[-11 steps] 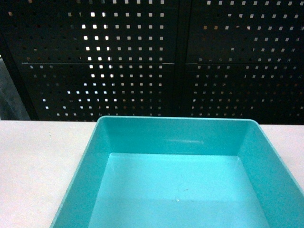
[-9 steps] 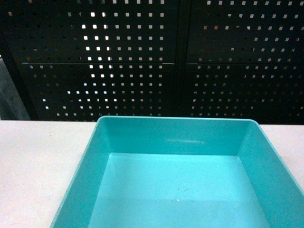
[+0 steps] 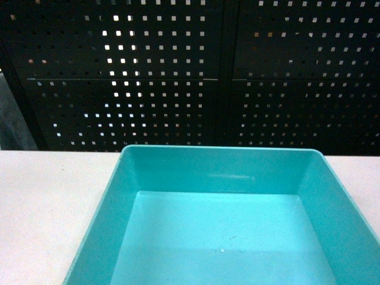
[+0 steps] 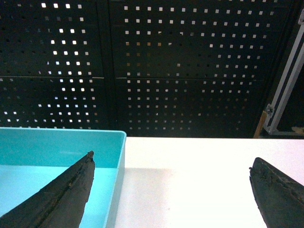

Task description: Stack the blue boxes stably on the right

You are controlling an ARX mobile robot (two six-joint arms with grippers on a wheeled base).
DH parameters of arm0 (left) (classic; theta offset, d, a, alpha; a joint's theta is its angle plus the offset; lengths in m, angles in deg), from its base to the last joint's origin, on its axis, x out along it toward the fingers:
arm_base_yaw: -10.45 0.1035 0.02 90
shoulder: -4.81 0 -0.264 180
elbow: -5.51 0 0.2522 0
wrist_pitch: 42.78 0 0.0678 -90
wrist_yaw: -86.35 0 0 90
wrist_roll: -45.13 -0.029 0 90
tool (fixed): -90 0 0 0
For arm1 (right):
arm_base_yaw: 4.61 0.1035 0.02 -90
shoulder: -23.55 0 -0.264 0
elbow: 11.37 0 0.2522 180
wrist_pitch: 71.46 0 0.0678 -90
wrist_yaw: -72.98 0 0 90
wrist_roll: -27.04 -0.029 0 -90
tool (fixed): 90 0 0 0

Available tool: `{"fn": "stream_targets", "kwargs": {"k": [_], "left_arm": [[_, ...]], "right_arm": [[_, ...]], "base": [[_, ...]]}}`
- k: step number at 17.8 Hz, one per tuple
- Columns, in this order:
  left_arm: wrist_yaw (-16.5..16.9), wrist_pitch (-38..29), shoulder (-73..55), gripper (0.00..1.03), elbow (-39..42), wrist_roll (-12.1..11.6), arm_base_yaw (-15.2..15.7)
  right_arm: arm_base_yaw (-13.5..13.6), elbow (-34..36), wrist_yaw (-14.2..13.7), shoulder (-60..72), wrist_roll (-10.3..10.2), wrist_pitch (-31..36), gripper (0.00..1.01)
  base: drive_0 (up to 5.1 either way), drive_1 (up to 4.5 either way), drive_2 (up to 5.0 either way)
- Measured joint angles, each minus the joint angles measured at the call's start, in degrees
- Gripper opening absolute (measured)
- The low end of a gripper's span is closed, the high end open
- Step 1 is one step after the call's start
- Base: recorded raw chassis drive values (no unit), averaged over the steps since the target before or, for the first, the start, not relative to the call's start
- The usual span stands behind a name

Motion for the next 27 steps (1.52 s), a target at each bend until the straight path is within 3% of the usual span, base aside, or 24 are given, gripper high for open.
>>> {"fn": "stream_targets", "kwargs": {"k": [8, 10, 11, 12, 13, 14, 16, 17, 22, 27], "left_arm": [[0.0, 0.0, 0.0, 0.98, 0.0, 0.0, 0.0], [-1.0, 2.1, -0.1, 0.98, 0.0, 0.4, -2.1], [0.3, -3.4, -2.7, 0.98, 0.0, 0.8, 0.1], [1.2, -8.3, -8.0, 0.98, -0.2, 0.9, 3.0], [2.0, -12.1, -14.7, 0.98, -0.3, 1.0, 4.2], [4.7, -15.5, -22.9, 0.98, -2.4, 1.8, 5.2], [7.9, -18.5, -36.7, 0.98, -11.5, 4.4, 5.8], [8.8, -17.6, -45.4, 0.98, -18.1, 4.9, 3.3], [8.9, -15.7, -55.2, 0.98, -24.4, 5.1, 0.0], [7.6, -6.1, -79.6, 0.98, -42.0, 5.5, -5.2]], "right_arm": [[0.0, 0.0, 0.0, 0.0, 0.0, 0.0, 0.98], [0.0, 0.0, 0.0, 0.0, 0.0, 0.0, 0.98], [-1.6, 0.0, 2.6, 0.9, 0.0, 1.5, 0.98], [-5.4, -0.1, 5.5, 4.7, 0.1, 5.6, 0.98], [-6.9, -0.3, 7.1, 10.3, 0.1, 10.8, 0.98], [-6.6, -2.2, 8.0, 18.3, 0.2, 16.8, 0.98], [-2.5, -9.1, 7.9, 32.7, 1.4, 26.6, 0.98], [0.8, -14.1, 7.3, 41.6, 3.0, 28.0, 0.98], [2.9, -18.3, 5.7, 51.1, 3.9, 28.7, 0.98], [6.8, -31.2, 1.5, 75.8, 6.4, 28.4, 0.98]], "base": [[0.0, 0.0, 0.0], [0.0, 0.0, 0.0], [0.0, 0.0, 0.0], [0.0, 0.0, 0.0], [0.0, 0.0, 0.0], [0.0, 0.0, 0.0], [0.0, 0.0, 0.0], [0.0, 0.0, 0.0], [0.0, 0.0, 0.0], [0.0, 0.0, 0.0]]}}
